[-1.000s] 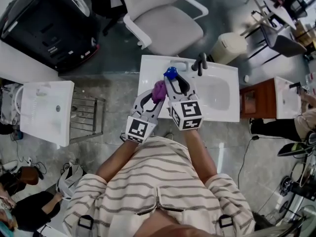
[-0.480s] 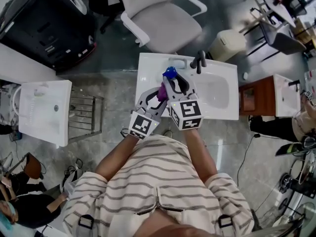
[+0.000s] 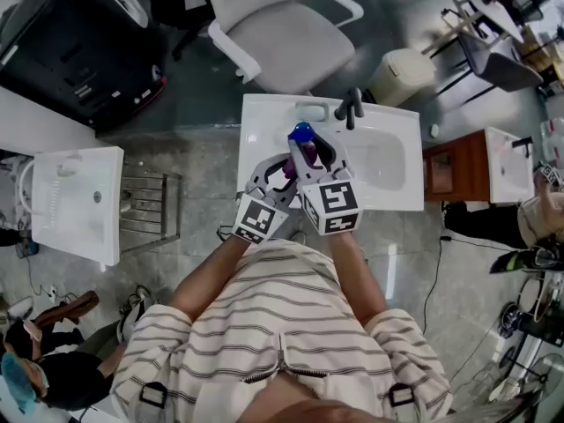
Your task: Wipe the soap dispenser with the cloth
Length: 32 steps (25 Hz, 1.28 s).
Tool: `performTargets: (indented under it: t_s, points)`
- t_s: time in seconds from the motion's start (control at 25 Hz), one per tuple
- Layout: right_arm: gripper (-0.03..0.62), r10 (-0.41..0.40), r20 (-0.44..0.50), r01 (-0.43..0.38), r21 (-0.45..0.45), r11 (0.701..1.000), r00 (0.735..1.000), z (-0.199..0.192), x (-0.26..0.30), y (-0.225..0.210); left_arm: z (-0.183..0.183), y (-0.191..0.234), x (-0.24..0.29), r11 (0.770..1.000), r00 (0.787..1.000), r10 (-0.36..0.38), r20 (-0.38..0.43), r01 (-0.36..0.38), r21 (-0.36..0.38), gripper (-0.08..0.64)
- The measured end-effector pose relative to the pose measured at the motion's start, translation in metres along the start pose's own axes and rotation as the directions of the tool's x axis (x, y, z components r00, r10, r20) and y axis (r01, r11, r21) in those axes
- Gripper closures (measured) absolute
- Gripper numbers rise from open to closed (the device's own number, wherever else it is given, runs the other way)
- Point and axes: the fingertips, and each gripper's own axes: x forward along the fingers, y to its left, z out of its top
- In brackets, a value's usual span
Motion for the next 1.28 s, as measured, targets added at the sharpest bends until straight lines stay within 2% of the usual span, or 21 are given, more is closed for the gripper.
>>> performTargets:
  t_s: [0.68,1.28]
  points:
    - [0.457,-0.029,0.012,0.029,0.031,0.999,0.999,0.001,-0.012,-0.009,-0.026,-0.006,0.013,0.999,0.998,-0.030,-0.064,0.027,-0.042,0.446]
    - [0.457,-0.048,0.014,0.048,0.040,0.998,0.999,0.001,-0.020,-0.020,-0.042,0.000,-0.002,0.997,0.996,-0.007,-0.091,0.000,-0.075,0.446]
